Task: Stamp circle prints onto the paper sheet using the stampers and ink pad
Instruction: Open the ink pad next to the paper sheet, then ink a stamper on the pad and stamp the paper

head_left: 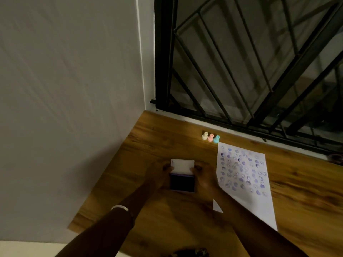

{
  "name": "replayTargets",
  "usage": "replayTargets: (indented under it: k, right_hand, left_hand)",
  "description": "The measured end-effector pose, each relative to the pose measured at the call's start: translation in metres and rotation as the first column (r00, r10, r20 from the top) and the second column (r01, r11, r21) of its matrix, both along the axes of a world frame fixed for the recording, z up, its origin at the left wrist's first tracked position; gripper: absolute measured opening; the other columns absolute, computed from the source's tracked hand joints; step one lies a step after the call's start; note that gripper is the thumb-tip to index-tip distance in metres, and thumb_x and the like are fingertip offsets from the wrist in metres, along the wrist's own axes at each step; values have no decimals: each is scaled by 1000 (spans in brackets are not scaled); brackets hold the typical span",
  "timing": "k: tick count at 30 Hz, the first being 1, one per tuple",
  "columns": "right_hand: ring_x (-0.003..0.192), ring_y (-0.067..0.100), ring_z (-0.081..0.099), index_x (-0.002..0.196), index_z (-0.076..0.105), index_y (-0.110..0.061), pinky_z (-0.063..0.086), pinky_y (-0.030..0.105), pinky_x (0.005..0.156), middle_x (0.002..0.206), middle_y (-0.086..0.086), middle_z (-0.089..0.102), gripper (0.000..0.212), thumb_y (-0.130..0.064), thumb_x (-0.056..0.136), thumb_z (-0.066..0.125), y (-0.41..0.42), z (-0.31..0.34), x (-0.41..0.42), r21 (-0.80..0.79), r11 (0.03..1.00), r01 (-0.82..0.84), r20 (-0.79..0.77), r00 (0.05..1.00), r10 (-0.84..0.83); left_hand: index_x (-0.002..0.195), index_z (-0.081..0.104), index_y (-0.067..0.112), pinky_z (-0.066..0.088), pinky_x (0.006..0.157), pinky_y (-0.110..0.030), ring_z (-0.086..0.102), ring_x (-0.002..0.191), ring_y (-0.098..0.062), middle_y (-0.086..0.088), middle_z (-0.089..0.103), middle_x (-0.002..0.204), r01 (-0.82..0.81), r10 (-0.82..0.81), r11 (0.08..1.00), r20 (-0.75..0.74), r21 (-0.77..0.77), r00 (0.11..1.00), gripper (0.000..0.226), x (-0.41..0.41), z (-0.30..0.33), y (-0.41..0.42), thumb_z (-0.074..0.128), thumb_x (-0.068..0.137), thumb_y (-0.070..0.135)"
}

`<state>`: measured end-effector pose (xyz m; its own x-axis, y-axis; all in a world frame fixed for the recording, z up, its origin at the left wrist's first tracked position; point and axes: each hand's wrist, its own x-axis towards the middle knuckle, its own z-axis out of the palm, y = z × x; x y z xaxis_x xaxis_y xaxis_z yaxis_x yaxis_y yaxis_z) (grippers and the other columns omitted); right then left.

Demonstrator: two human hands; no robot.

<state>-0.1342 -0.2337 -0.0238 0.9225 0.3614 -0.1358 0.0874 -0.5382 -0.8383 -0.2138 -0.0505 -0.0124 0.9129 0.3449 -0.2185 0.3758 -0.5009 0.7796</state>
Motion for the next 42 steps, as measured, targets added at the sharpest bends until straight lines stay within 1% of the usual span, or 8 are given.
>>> replayTargets:
  k: [9,13,18,26,29,33,40,42]
  right_hand:
    - [85,9,62,98,69,-17,44,16,68,101,4,71,13,-16,86,68,2,-8,7,-63,996,65,50,997,-62]
    - [84,14,65,95,68,-16,53,28,73,95,4,71,10,-17,85,68,2,-8,8,-94,994,54,80,996,-47]
    - [81,10,63,94,66,-17,46,17,66,95,1,71,7,-21,89,65,-5,-1,13,-98,994,44,132,991,-31]
    - [90,23,64,106,64,-14,53,34,76,104,10,69,18,-19,95,51,-41,18,63,-394,905,162,184,978,-95]
    - [88,22,64,107,62,-20,52,33,71,103,6,70,19,-27,95,48,-44,28,87,-414,878,241,224,962,-159]
    - [92,26,64,106,60,-20,54,41,81,105,8,69,26,-39,94,48,-49,33,112,-399,874,277,267,947,-178]
    - [108,29,60,127,49,-18,51,39,84,120,11,63,42,-23,88,63,-47,27,148,-420,888,185,326,944,-42]
    - [112,31,59,130,48,-19,50,41,86,122,12,62,44,-24,89,62,-44,24,153,-414,893,173,325,945,-33]
  left_hand:
    - [118,66,11,44,86,-30,62,107,-28,-11,68,118,-82,84,996,35,-35,996,30,10,-5,-4,65,91,24]
    - [117,63,7,43,81,-26,61,107,-27,-11,67,117,-108,113,990,44,-88,993,31,13,-5,-6,68,89,19]
    - [109,65,5,50,86,-35,63,101,-28,-12,69,109,-84,86,996,54,-40,995,26,18,-3,-5,61,93,25]
    - [111,63,6,46,86,-34,60,100,-28,-16,65,110,164,-182,968,81,192,980,29,63,11,-20,46,101,27]
    - [119,61,10,48,85,-28,63,99,-23,-11,67,113,239,-260,951,87,196,962,27,84,13,-34,50,99,24]
    - [120,59,15,56,85,-35,64,95,-19,-8,66,111,271,-308,933,137,236,941,26,111,13,-51,55,96,25]
    - [121,58,19,49,77,-24,62,91,-15,-6,65,112,261,-320,914,158,310,934,27,145,2,-65,54,96,28]
    - [120,59,18,52,84,-29,61,97,-17,-5,64,114,259,-317,915,157,309,935,26,151,0,-65,53,96,27]
